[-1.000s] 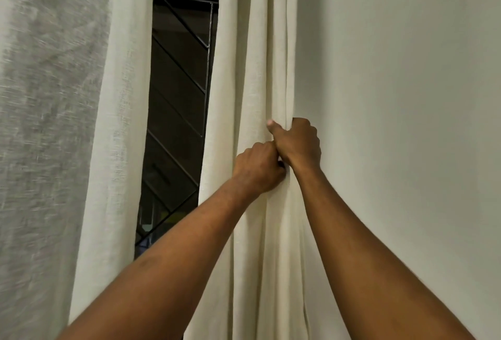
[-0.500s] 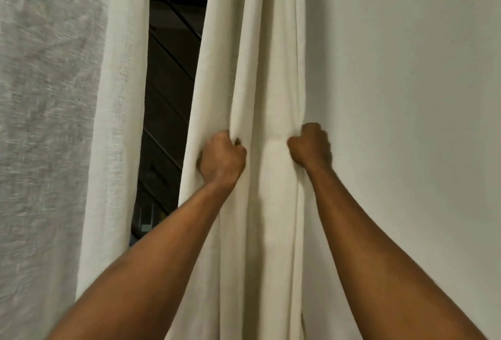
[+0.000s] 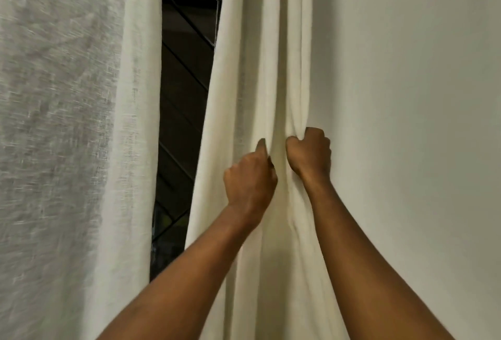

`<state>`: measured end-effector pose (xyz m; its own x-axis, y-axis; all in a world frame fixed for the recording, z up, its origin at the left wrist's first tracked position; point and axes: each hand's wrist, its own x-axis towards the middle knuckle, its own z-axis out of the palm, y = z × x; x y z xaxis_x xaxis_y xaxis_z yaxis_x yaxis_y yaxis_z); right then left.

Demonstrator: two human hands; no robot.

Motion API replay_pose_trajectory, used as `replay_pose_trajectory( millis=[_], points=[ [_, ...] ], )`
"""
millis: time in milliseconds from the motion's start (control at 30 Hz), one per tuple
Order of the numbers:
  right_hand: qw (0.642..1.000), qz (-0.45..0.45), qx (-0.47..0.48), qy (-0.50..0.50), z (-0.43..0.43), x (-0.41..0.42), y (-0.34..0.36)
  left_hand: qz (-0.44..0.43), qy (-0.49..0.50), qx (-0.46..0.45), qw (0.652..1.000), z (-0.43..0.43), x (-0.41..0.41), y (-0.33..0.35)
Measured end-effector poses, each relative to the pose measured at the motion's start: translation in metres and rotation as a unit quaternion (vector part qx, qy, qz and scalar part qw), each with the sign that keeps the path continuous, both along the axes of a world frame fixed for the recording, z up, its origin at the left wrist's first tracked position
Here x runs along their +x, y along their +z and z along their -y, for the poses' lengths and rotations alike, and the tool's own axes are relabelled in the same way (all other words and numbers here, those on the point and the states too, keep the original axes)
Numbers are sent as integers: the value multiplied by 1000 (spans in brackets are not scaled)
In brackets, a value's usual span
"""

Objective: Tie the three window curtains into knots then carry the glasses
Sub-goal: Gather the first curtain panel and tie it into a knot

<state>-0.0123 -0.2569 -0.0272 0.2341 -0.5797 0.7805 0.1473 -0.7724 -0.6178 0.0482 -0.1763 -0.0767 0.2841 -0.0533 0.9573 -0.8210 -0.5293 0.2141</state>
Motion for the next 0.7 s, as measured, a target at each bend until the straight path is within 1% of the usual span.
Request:
replay_pose_trajectory(
  millis=[67,100,167,233,333,367,400,433,500,533,567,600,633,667,700],
  points=[
    [998,4,1,59,-7,5,0,-2,-9,43,999,11,-5,-7],
    [997,-1,-1,73,-10,7,0,-8,-19,53,998,14,-5,-10],
    [998,-16,-11,63,-14,11,0,-23,-59,68,996,15,0,-12],
    [999,-24,-16,43,-10,13,-1,-27,-93,107,990,11,0,-11],
    [999,-38,-4,2,3,17,-2,-25,-114,162,980,0,-9,-10],
    [999,-39,5,-1,6,17,-2,-8,-104,159,982,-4,-13,-11],
    [999,-40,13,2,8,17,-2,33,-85,141,986,-9,-16,-12],
    [999,-42,16,6,9,16,-1,96,-57,109,988,-14,-18,-13],
    [999,-52,16,9,11,17,1,218,6,34,975,-21,-15,-14],
    [998,-56,15,9,12,17,1,242,36,-6,970,-24,-12,-12],
    [998,-57,12,9,13,18,0,231,59,-39,970,-28,-9,-9],
    [998,-56,11,11,14,19,0,188,70,-71,977,-32,-6,-4],
    [998,-52,10,15,14,20,-1,117,61,-103,986,-37,-4,1],
    [998,-50,10,21,14,21,-2,29,27,-128,991,-41,-1,5],
    [998,-50,11,26,13,22,-2,-59,-29,-145,987,-45,4,9]
  ],
)
